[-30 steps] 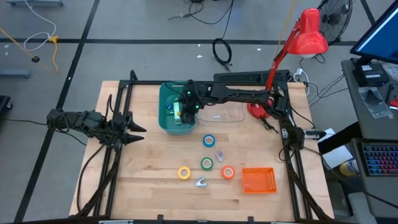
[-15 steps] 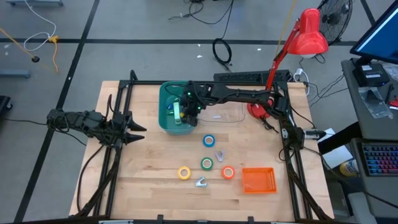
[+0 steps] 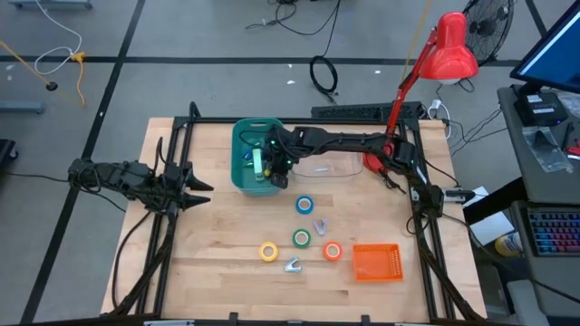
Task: Pick and place Stapler, Stapler remover, tape
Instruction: Put the small yellow stapler into the blue bin, then put the violet stapler remover into the orange bin
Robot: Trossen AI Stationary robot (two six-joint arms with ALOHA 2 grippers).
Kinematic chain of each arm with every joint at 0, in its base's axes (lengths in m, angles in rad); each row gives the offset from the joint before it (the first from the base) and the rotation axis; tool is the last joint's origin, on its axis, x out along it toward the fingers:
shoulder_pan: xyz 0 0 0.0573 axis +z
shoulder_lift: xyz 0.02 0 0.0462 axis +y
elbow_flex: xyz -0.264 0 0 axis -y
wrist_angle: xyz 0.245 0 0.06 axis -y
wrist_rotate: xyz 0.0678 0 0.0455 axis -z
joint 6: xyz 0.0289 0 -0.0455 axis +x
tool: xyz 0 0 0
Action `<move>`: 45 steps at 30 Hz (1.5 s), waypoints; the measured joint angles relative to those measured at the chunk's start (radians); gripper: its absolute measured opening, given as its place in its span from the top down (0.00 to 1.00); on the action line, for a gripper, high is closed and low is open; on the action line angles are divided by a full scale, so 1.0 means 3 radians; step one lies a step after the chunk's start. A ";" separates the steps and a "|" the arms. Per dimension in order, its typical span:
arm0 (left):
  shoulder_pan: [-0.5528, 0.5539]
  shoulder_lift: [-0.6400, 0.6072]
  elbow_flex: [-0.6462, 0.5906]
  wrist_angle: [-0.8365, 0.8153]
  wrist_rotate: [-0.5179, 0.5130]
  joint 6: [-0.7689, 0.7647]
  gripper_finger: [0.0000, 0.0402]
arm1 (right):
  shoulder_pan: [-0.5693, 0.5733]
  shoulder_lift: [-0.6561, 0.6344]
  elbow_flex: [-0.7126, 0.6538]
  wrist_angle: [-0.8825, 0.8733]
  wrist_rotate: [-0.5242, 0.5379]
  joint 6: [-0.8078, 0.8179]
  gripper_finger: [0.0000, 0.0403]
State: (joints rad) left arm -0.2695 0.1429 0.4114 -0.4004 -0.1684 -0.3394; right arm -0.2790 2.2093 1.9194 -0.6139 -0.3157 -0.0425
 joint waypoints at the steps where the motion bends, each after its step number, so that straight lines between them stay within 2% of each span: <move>1: -0.0001 0.0000 0.0000 -0.0004 0.0001 0.0003 0.55 | 0.0000 0.0000 0.0000 0.0004 0.0000 0.0005 0.89; 8: 0.0000 0.0000 0.0000 -0.0066 0.0003 -0.0008 0.55 | 0.0025 0.0000 0.0000 0.0037 -0.0003 0.0003 0.85; 22: -0.0001 0.0000 0.0000 -0.0076 0.0005 -0.0019 0.55 | 0.0031 0.0000 0.0000 0.0037 0.0004 -0.0074 0.68; 31: -0.0001 0.0000 0.0000 -0.0075 0.0006 -0.0018 0.55 | 0.0031 -0.0007 0.0000 0.0077 0.0003 -0.0076 0.65; 38: 0.0000 0.0001 0.0000 -0.0073 0.0006 0.0068 0.55 | 0.0081 -0.0365 0.0000 0.0514 0.0008 -0.0104 0.66; 41: 0.0000 0.0000 0.0000 -0.0065 0.0006 0.0066 0.55 | 0.0177 -0.0557 0.0006 0.0493 0.0124 -0.0180 0.68; 45: 0.0000 0.0000 0.0000 -0.0039 0.0006 0.0051 0.55 | 0.0393 -0.0839 0.0001 0.0073 0.0482 -0.0310 0.70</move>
State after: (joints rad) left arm -0.2695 0.1429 0.4114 -0.4119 -0.1665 -0.3240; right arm -0.1611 1.9575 1.9197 -0.5921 -0.1712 -0.1354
